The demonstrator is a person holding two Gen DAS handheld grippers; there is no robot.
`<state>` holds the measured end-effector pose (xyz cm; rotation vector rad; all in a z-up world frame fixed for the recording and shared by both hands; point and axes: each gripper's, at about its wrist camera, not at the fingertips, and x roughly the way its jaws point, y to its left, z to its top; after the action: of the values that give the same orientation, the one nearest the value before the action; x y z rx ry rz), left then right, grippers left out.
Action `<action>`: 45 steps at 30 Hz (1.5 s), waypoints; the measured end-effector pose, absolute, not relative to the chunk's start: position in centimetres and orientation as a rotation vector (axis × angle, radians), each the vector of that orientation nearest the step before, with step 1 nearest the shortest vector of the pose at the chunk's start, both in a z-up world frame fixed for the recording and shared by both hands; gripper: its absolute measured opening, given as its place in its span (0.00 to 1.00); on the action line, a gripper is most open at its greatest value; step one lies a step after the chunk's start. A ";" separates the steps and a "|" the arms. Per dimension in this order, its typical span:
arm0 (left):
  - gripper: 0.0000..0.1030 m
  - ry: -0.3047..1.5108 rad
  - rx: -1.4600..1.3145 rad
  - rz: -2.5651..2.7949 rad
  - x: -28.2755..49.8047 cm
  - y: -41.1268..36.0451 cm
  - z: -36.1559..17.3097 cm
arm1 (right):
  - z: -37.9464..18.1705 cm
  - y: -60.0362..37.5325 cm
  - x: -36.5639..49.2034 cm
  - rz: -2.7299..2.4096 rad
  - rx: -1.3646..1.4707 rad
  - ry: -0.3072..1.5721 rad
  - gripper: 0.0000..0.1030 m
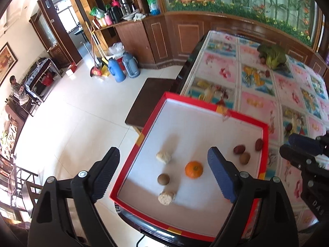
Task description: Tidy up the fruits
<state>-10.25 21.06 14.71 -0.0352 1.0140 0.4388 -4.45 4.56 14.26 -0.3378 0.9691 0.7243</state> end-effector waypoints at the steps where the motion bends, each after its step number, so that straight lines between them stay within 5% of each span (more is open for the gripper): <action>1: 0.86 1.006 -0.035 0.436 -9.9 20.8 15.3 | 14.7 4.3 -4.5 0.715 -0.341 0.950 0.21; 16: 0.97 0.875 -0.078 0.472 -9.8 20.4 22.2 | 20.7 2.0 -6.3 0.658 -0.316 0.656 0.63; 35: 0.97 0.976 -0.087 0.689 -13.6 16.5 22.7 | 18.8 0.0 -5.7 0.887 -0.239 0.707 0.65; 45: 0.99 0.922 -0.038 0.522 -8.7 16.2 22.1 | 18.5 -2.3 -3.2 0.700 -0.168 0.762 0.65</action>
<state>-8.74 16.23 22.13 -0.0385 0.9220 0.5221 -3.19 -2.25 18.47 -0.1681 0.7624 0.6999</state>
